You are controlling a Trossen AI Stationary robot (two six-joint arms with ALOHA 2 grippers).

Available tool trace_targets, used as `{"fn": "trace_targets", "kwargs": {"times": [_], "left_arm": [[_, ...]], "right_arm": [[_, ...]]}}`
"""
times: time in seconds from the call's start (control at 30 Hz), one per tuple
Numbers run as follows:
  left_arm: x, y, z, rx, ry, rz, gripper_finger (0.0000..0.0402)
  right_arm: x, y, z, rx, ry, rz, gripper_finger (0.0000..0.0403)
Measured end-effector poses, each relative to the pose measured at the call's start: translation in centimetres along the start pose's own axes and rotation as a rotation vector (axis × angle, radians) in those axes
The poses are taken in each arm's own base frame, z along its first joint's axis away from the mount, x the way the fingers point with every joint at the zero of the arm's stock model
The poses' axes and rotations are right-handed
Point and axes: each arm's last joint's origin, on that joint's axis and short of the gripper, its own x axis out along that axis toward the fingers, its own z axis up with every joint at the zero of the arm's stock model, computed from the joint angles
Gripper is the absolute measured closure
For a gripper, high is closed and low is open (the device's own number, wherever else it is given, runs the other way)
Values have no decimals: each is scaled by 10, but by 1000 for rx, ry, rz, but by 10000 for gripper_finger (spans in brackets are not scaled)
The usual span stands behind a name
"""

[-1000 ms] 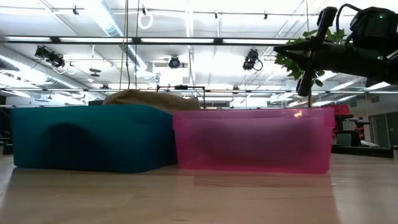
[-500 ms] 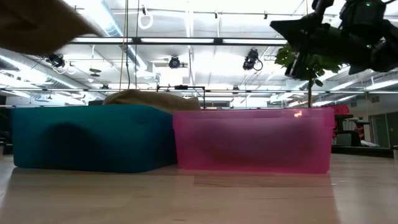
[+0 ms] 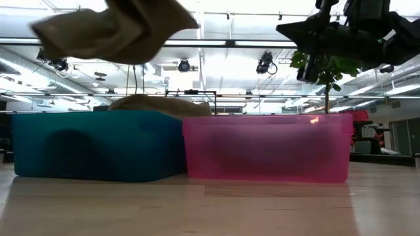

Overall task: Pick & Place hat
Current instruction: Put the brown cap into the blue bin

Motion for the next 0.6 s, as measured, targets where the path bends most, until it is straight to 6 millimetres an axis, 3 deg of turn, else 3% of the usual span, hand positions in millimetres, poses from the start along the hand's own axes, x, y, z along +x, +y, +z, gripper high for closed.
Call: {"fn": "trace_targets", "kwargs": {"times": [0.23, 0.6], "left_arm": [[7, 21, 4, 153, -71, 24, 399], [13, 42, 4, 280, -94, 96, 399]], "right_arm": [[17, 15, 9, -29, 21, 2, 372], [52, 17, 23, 77, 95, -151, 231]]}}
